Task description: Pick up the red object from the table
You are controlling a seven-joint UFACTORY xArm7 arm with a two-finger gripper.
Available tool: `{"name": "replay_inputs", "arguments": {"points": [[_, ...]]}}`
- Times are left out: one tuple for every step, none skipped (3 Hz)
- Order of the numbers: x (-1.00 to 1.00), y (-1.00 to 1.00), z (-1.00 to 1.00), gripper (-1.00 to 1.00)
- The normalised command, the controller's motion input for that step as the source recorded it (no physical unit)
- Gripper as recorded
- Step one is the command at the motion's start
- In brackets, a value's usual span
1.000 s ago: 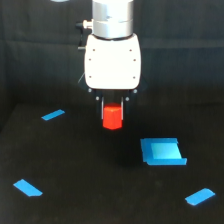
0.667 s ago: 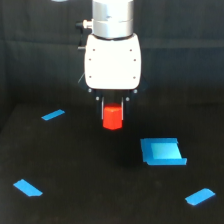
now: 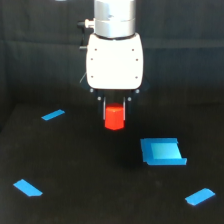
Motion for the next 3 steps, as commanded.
{"name": "replay_inputs", "arguments": {"points": [[0.0,-0.01,-0.04,-1.0],[0.09,-0.03,0.07,-0.94],[0.03,-0.13,0.0,-1.0]]}}
